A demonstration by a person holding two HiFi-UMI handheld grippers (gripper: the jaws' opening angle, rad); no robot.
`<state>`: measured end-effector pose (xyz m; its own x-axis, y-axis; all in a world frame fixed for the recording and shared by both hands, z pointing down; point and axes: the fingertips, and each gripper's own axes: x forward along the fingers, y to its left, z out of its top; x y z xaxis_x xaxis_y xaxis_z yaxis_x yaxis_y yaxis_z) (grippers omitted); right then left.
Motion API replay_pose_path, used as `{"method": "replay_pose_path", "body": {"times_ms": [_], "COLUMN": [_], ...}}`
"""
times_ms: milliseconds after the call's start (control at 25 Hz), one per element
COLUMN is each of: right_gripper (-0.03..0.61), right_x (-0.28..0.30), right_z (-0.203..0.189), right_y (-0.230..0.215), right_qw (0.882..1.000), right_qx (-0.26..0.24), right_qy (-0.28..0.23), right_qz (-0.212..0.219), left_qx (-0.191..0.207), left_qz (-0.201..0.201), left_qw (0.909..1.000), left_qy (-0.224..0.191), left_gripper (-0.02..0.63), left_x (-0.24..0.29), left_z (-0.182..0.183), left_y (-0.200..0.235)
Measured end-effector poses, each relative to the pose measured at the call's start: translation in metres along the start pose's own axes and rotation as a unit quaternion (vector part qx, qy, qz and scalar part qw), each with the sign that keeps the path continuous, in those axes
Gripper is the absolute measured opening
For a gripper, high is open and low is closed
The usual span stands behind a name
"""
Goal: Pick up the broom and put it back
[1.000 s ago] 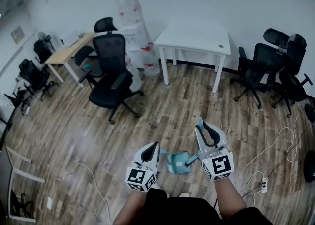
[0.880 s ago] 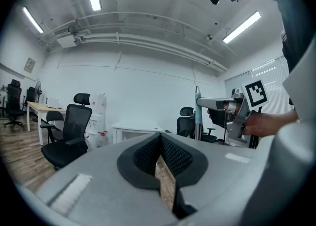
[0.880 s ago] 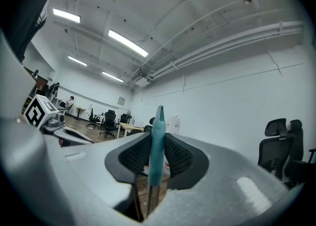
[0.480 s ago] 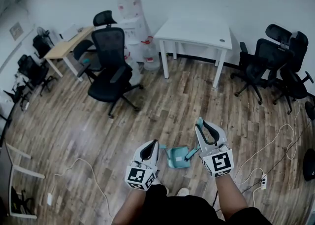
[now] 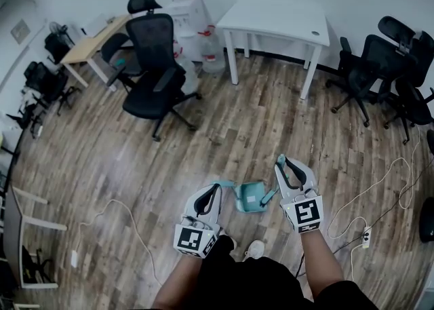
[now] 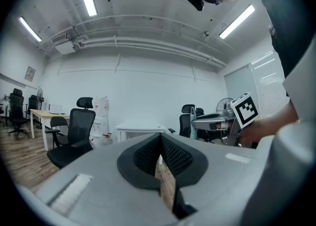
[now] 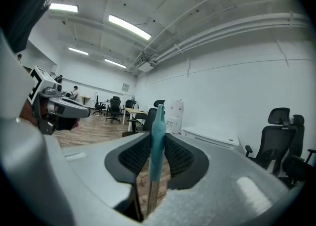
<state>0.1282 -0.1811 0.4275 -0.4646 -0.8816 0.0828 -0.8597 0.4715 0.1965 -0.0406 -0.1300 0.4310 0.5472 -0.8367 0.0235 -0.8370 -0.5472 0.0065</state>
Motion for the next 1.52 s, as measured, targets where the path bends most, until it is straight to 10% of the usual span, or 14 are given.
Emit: {"method": "replay_pose_path", "body": {"times_ms": [1520], "right_gripper": [0.098], "right_x": [-0.003], "right_z": [-0.178], "right_y": [0.035], "right_qw": [0.984], "right_qx": [-0.044], "right_qy": [0.163], "right_qz": [0.054], "left_qx": [-0.018], "left_qz": [0.022], "left_qw": [0.9916], "left_qy": [0.126], "left_gripper": [0.02], "left_x": [-0.011], "left_z": [-0.111], "left_y": [0.029]}}
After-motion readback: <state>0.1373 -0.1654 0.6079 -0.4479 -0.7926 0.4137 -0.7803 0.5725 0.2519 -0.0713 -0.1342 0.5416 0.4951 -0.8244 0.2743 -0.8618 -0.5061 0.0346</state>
